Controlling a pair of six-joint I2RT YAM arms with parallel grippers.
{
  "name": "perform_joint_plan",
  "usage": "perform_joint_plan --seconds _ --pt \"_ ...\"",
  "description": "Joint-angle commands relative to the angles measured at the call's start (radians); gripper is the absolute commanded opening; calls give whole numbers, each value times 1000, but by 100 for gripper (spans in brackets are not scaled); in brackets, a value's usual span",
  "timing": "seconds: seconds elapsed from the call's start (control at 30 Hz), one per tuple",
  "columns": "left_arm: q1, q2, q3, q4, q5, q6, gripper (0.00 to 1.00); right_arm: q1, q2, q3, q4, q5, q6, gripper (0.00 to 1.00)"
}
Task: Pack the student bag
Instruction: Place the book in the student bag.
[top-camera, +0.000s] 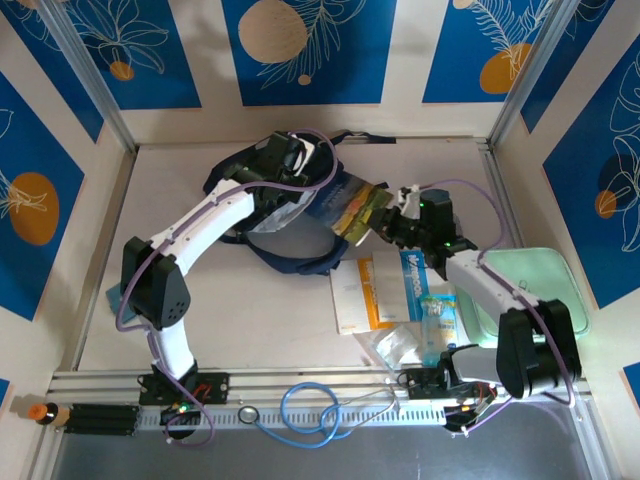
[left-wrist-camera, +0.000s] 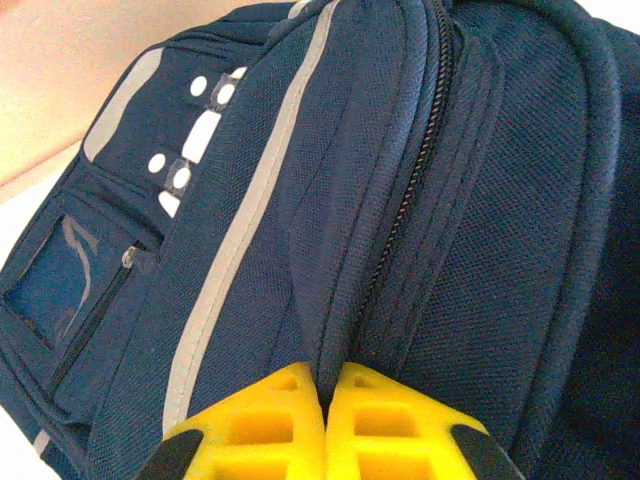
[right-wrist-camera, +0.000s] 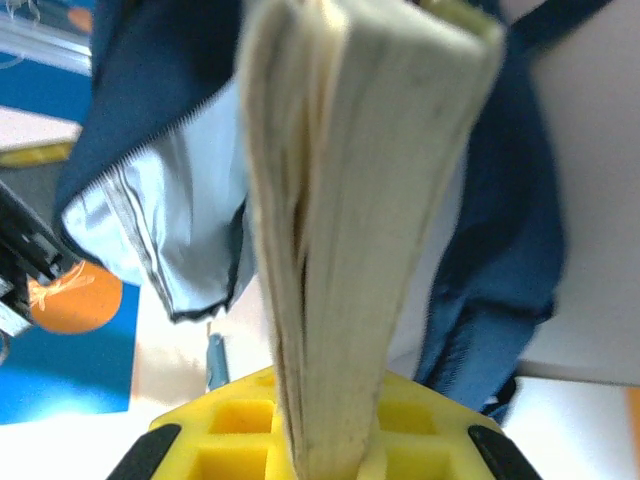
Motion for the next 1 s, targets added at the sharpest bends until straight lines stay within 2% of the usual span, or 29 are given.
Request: perform_joint_plan --seconds 0.0,0.2,0.6,0.73,0.97 --pt "1 -68 11 136 28 -28 0 62 72 66 137 -19 99 0" --pt "1 -89 2 143 46 -25 0 142 257 191 254 26 186 0" --pt "4 -106 15 142 31 -55 0 218 647 430 342 276 408 0" --pt "4 -97 39 141 43 -66 0 255 740 459 456 368 433 0" --pt "11 -81 64 142 71 -100 0 302 858 583 408 359 460 4"
